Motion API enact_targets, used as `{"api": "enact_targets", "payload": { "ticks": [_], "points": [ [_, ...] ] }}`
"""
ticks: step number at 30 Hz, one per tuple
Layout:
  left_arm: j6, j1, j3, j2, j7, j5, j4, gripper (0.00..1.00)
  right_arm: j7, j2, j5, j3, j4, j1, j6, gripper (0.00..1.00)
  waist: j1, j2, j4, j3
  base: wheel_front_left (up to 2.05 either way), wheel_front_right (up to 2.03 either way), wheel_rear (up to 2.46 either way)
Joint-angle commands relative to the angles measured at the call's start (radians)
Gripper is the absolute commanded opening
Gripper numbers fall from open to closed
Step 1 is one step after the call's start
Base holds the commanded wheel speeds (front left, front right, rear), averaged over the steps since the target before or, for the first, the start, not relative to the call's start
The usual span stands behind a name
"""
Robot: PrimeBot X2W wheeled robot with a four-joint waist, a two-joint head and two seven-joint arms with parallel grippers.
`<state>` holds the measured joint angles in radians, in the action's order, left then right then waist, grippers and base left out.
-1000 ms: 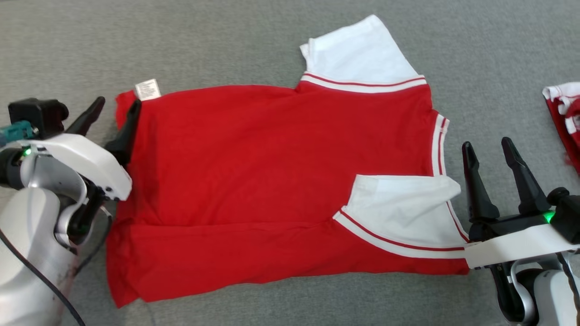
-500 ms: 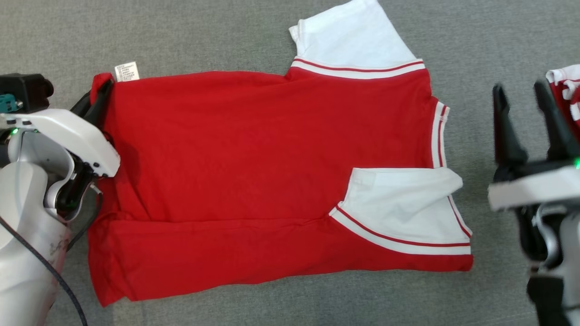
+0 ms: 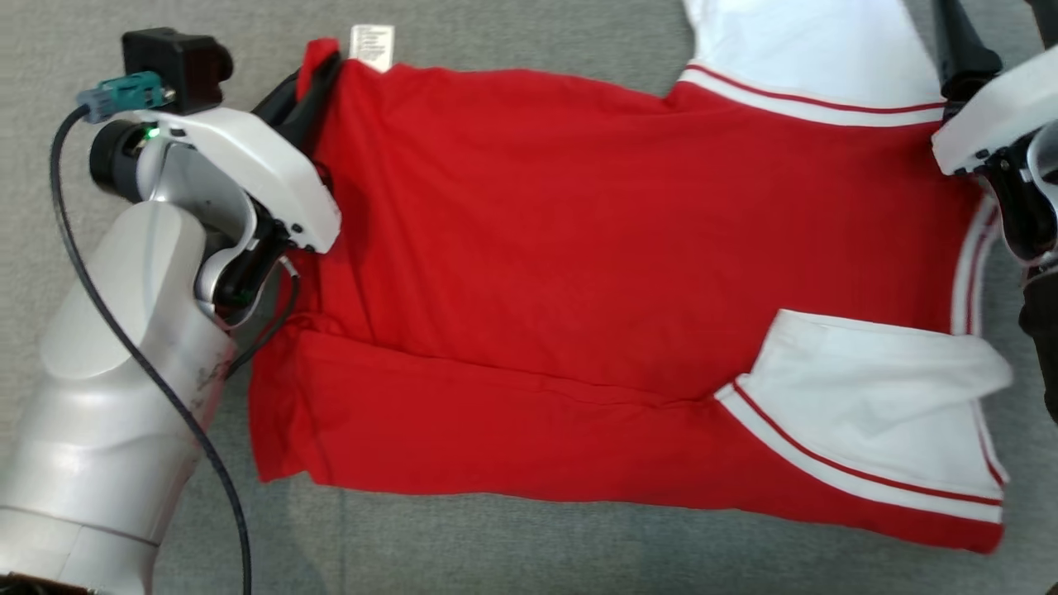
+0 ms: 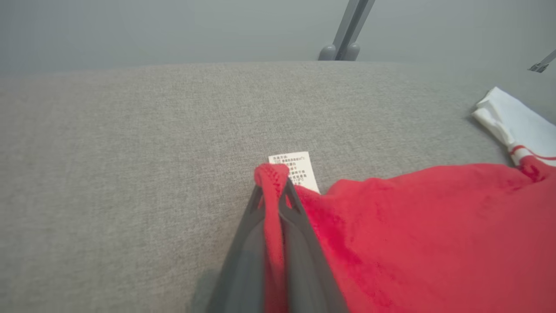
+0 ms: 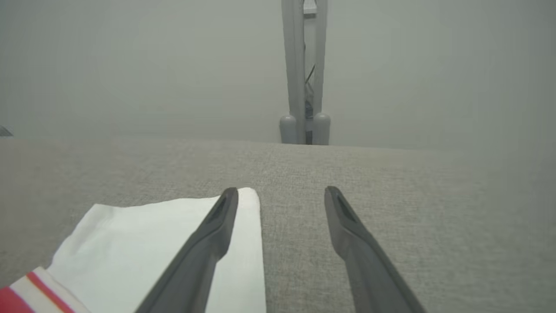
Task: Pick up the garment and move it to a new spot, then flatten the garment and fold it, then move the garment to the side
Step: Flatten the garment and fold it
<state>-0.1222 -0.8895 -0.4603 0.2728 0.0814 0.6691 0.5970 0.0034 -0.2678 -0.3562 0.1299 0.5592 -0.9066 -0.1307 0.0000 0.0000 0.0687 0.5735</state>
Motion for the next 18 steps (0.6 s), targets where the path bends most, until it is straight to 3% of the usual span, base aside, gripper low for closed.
{"api": "enact_targets", "payload": {
  "ticks": [1,11,12,13,14,18],
  "points": [
    [-0.004,-0.028,-0.011,-0.007,-0.008,-0.001,0.011,0.00,0.014,-0.020,-0.008,0.025,0.044,-0.035,0.000,1.00,0.0000,0.0000,0.047,0.033,0.00,0.00,0.00],
    [-0.007,-0.070,-0.101,-0.047,-0.037,0.043,0.069,0.00,0.071,-0.028,-0.092,0.155,0.293,-0.181,0.000,1.00,0.0000,0.0000,0.090,0.037,0.00,0.00,0.00],
    [-0.007,-0.073,-0.110,-0.047,-0.040,0.049,0.072,0.00,0.080,-0.031,-0.100,0.167,0.309,-0.189,0.000,0.51,0.0000,0.0000,0.092,0.035,0.00,0.00,0.00],
    [-0.008,-0.075,-0.119,-0.046,-0.043,0.056,0.075,0.00,0.087,-0.033,-0.113,0.176,0.321,-0.195,0.000,0.36,0.0000,0.0000,0.092,0.034,0.00,0.00,0.00],
    [-0.008,-0.077,-0.126,-0.043,-0.047,0.063,0.078,0.00,0.091,-0.034,-0.125,0.188,0.327,-0.199,0.000,0.00,0.0000,0.0000,0.092,0.031,0.00,0.00,0.00],
    [-0.008,-0.071,-0.141,-0.026,-0.066,0.098,0.086,0.00,0.076,-0.058,-0.170,0.236,0.316,-0.208,0.000,0.00,0.0000,0.0000,0.080,0.013,0.00,0.00,0.00]
  ]
}}
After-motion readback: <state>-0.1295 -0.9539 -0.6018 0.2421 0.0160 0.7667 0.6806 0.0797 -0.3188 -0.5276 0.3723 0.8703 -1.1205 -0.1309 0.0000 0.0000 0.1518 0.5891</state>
